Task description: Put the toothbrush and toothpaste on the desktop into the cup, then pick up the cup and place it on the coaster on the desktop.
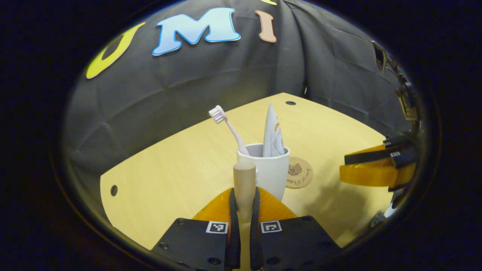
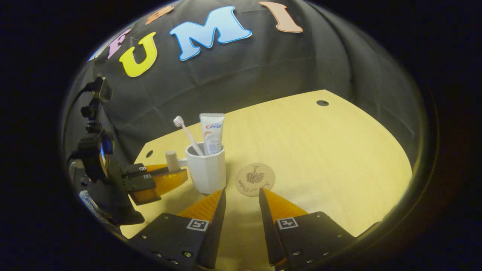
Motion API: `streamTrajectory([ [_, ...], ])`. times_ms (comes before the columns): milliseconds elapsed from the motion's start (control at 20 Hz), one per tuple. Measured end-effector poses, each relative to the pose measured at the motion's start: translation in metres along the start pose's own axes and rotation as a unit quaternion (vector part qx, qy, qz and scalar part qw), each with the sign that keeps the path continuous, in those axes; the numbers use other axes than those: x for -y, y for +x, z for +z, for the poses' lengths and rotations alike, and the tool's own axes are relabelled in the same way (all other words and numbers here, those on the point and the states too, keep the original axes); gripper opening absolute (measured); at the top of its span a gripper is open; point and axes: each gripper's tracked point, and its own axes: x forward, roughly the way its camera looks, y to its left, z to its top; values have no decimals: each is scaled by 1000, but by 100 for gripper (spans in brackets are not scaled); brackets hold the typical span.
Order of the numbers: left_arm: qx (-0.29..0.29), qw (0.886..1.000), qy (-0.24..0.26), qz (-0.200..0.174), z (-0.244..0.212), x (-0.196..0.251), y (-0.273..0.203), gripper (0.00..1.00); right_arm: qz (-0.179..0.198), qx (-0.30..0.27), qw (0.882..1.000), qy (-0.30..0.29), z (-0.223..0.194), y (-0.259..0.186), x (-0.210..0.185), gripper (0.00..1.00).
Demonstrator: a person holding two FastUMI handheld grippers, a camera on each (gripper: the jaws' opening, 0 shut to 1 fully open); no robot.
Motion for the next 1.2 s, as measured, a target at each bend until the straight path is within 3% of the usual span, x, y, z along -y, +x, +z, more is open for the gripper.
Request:
streamTrajectory([
  [700, 79, 996, -12, 41, 62, 7, 17, 17, -7, -25, 1000, 6, -22, -3, 25, 51],
  [1200, 121, 993, 0, 2, 118, 72, 51, 17, -15, -31, 999, 8, -24, -10, 47, 51],
])
